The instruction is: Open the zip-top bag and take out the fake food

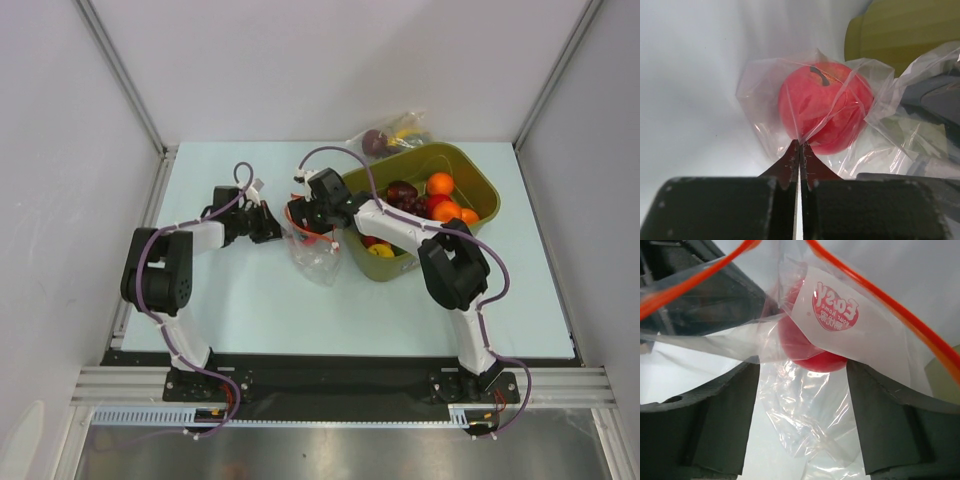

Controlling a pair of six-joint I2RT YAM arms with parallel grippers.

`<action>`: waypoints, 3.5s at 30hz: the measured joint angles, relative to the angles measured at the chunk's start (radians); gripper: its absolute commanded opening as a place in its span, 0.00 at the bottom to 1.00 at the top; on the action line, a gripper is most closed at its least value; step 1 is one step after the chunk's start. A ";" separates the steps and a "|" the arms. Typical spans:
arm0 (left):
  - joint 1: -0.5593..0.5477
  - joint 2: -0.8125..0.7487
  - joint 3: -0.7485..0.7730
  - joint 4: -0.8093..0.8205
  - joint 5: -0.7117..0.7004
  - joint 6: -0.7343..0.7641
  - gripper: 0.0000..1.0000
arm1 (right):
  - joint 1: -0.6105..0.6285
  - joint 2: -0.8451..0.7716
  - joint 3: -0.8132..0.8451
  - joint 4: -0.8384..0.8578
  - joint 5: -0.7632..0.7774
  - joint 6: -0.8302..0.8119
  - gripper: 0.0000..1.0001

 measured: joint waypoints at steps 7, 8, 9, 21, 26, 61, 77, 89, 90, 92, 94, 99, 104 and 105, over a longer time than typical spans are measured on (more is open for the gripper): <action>0.000 0.003 0.000 -0.008 0.001 0.008 0.00 | 0.000 0.018 0.000 0.024 0.064 0.013 0.80; 0.000 0.003 0.000 -0.008 0.002 0.009 0.00 | 0.000 0.021 0.000 0.028 0.070 0.014 0.80; 0.000 0.003 0.000 -0.008 0.003 0.011 0.00 | -0.001 0.025 0.002 0.031 0.076 0.014 0.80; 0.000 0.008 0.005 -0.011 0.006 0.023 0.00 | -0.009 0.080 0.013 0.080 0.048 0.012 0.82; 0.000 0.010 0.007 -0.012 0.008 0.024 0.00 | -0.019 0.102 0.026 0.107 0.003 0.007 0.82; 0.053 0.001 0.046 -0.142 -0.087 0.046 0.00 | -0.006 -0.063 0.020 -0.095 0.023 -0.010 0.37; 0.203 -0.039 0.046 -0.175 -0.147 0.053 0.00 | -0.052 -0.315 0.020 -0.145 0.016 0.085 0.36; 0.312 -0.098 0.036 -0.193 -0.183 0.085 0.00 | -0.451 -0.470 -0.088 -0.150 0.124 0.091 0.37; 0.314 -0.100 0.035 -0.194 -0.186 0.086 0.00 | -0.479 -0.471 -0.099 -0.156 0.146 0.090 0.37; 0.315 -0.100 0.034 -0.196 -0.190 0.092 0.00 | -0.517 -0.471 -0.119 -0.167 0.180 0.090 0.38; 0.315 -0.100 0.034 -0.198 -0.193 0.095 0.00 | -0.544 -0.471 -0.135 -0.185 0.212 0.090 0.39; 0.315 -0.100 0.034 -0.212 -0.209 0.106 0.00 | -0.575 -0.466 -0.137 -0.204 0.272 0.091 0.51; 0.315 -0.105 0.034 -0.223 -0.221 0.124 0.60 | -0.579 -0.444 -0.137 -0.207 0.300 0.095 0.86; 0.315 -0.108 0.034 -0.225 -0.225 0.131 0.63 | -0.579 -0.439 -0.137 -0.207 0.302 0.094 0.87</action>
